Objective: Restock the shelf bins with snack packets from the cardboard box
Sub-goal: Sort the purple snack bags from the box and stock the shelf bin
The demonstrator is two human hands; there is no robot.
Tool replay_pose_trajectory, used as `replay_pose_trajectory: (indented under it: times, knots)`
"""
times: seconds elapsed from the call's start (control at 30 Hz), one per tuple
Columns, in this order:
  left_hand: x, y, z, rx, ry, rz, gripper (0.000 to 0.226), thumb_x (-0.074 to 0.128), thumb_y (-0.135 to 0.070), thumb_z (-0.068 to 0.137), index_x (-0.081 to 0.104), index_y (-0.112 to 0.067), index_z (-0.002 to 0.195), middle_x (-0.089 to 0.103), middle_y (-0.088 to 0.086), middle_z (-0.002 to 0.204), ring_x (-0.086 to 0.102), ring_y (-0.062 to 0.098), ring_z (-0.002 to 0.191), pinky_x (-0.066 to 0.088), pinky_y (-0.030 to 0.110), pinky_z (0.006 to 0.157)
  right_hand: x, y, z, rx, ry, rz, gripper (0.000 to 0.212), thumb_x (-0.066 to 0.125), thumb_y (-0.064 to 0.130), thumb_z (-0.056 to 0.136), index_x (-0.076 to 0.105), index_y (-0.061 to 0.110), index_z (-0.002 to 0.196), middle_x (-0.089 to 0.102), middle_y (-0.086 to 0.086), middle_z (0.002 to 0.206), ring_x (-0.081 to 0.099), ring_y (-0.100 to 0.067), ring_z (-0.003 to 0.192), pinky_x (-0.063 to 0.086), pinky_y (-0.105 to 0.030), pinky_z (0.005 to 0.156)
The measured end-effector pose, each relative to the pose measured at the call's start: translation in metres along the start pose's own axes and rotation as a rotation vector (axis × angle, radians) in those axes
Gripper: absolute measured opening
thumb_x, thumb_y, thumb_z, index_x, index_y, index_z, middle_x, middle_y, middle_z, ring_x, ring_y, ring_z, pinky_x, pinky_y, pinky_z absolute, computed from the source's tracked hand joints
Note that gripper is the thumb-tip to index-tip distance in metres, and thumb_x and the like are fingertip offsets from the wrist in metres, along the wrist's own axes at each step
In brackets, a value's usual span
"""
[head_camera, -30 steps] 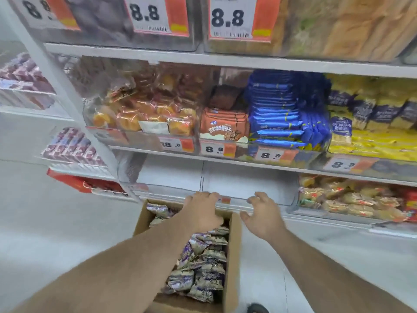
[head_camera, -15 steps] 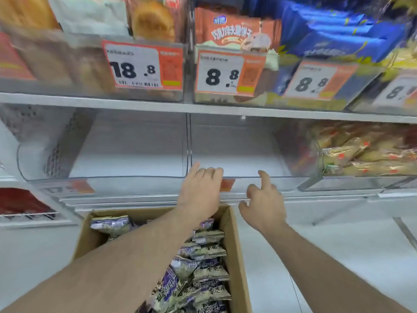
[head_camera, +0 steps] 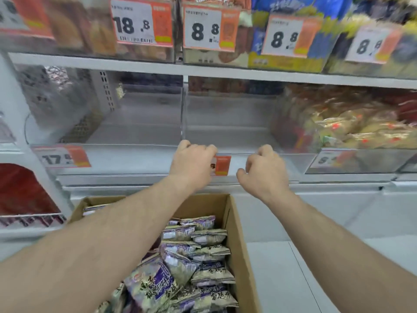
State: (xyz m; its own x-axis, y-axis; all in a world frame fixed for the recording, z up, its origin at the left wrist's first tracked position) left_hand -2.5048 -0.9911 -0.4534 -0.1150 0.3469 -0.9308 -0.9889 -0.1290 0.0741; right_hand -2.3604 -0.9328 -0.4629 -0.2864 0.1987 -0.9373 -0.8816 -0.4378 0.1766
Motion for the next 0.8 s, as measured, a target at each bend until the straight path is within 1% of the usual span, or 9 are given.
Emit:
replay_pose_trajectory:
  times: [0.07, 0.17, 0.37, 0.43, 0.5, 0.6, 0.63, 0.7, 0.8]
  knots:
    - [0.0, -0.007, -0.011, 0.011, 0.052, 0.005, 0.025, 0.06, -0.025, 0.089, 0.051, -0.026, 0.112, 0.067, -0.002, 0.111, 0.06, 0.022, 0.107, 0.024, 0.035, 0.091, -0.003, -0.003, -0.011, 0.018, 0.012, -0.01, 0.033, 0.059, 0.039, 0.083, 0.073, 0.011, 0.092, 0.05, -0.007, 0.112, 0.053, -0.031, 0.1, 0.046, -0.037, 0.088]
    - [-0.003, -0.013, -0.019, 0.012, 0.052, -0.014, 0.028, 0.058, -0.021, 0.09, 0.051, -0.026, 0.117, 0.066, -0.002, 0.114, 0.058, 0.022, 0.108, 0.024, 0.035, 0.093, -0.007, -0.005, -0.021, -0.009, 0.005, -0.031, 0.031, 0.057, 0.038, 0.083, 0.073, 0.012, 0.091, 0.051, -0.005, 0.108, 0.054, -0.029, 0.098, 0.046, -0.035, 0.086]
    - [-0.005, -0.014, -0.027, 0.03, 0.028, -0.055, 0.033, 0.056, -0.027, 0.089, 0.052, -0.023, 0.121, 0.066, -0.003, 0.117, 0.057, 0.02, 0.111, 0.028, 0.036, 0.098, -0.012, -0.005, -0.031, -0.036, 0.026, -0.008, 0.027, 0.059, 0.039, 0.085, 0.069, 0.016, 0.094, 0.048, -0.003, 0.115, 0.053, -0.026, 0.101, 0.043, -0.034, 0.091]
    - [-0.008, -0.012, -0.026, 0.04, 0.08, -0.082, 0.035, 0.054, -0.028, 0.09, 0.052, -0.023, 0.125, 0.065, -0.003, 0.119, 0.057, 0.02, 0.11, 0.029, 0.036, 0.1, -0.015, -0.004, -0.035, -0.045, 0.074, 0.005, 0.025, 0.061, 0.039, 0.085, 0.068, 0.017, 0.096, 0.047, -0.002, 0.123, 0.051, -0.025, 0.109, 0.042, -0.034, 0.095]
    - [-0.011, -0.012, -0.028, 0.07, 0.145, -0.105, 0.041, 0.054, -0.028, 0.091, 0.049, -0.022, 0.131, 0.063, -0.001, 0.124, 0.055, 0.02, 0.114, 0.028, 0.037, 0.106, -0.018, -0.002, -0.041, -0.04, 0.143, -0.012, 0.026, 0.062, 0.038, 0.086, 0.068, 0.018, 0.102, 0.04, -0.004, 0.142, 0.046, -0.027, 0.123, 0.038, -0.035, 0.102]
    - [-0.027, -0.013, -0.039, 0.101, 0.147, -0.17, 0.062, 0.057, -0.027, 0.092, 0.034, -0.02, 0.149, 0.047, 0.002, 0.147, 0.04, 0.021, 0.137, 0.014, 0.038, 0.121, -0.031, 0.006, -0.05, -0.061, 0.117, -0.01, 0.027, 0.064, 0.035, 0.085, 0.066, 0.017, 0.105, 0.025, -0.006, 0.157, 0.043, -0.029, 0.131, 0.036, -0.035, 0.104]
    - [-0.036, -0.012, -0.045, 0.098, 0.106, -0.207, 0.065, 0.058, -0.027, 0.093, 0.031, -0.02, 0.152, 0.042, 0.002, 0.151, 0.034, 0.021, 0.141, 0.011, 0.037, 0.122, -0.036, 0.011, -0.054, -0.079, 0.073, -0.002, 0.026, 0.064, 0.033, 0.085, 0.066, 0.016, 0.103, 0.025, -0.007, 0.157, 0.046, -0.03, 0.128, 0.037, -0.034, 0.101]
    - [-0.048, -0.011, -0.064, 0.109, 0.038, -0.264, 0.064, 0.057, -0.027, 0.093, 0.032, -0.02, 0.151, 0.041, 0.0, 0.151, 0.032, 0.019, 0.142, 0.014, 0.036, 0.121, -0.041, 0.02, -0.066, -0.111, 0.005, 0.048, 0.021, 0.065, 0.029, 0.084, 0.067, 0.013, 0.098, 0.034, -0.008, 0.152, 0.051, -0.031, 0.122, 0.039, -0.034, 0.097]
    - [-0.041, -0.007, -0.097, 0.127, 0.112, -0.292, 0.061, 0.056, -0.027, 0.093, 0.035, -0.024, 0.149, 0.043, -0.003, 0.149, 0.033, 0.017, 0.139, 0.02, 0.037, 0.118, -0.031, 0.03, -0.092, -0.146, 0.006, 0.169, 0.015, 0.067, 0.025, 0.083, 0.067, 0.011, 0.088, 0.053, -0.007, 0.132, 0.056, -0.029, 0.111, 0.043, -0.034, 0.091]
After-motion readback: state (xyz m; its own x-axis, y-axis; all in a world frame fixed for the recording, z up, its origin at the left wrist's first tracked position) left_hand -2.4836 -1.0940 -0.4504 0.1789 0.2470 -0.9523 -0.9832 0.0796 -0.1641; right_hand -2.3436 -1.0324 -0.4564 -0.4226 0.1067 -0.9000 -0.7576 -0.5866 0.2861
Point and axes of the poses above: each hand's wrist, its own z-axis towards the middle knuckle, its own x-axis out of the palm, y = z × x, the point moved 8 cm from there along z, towards the middle knuckle
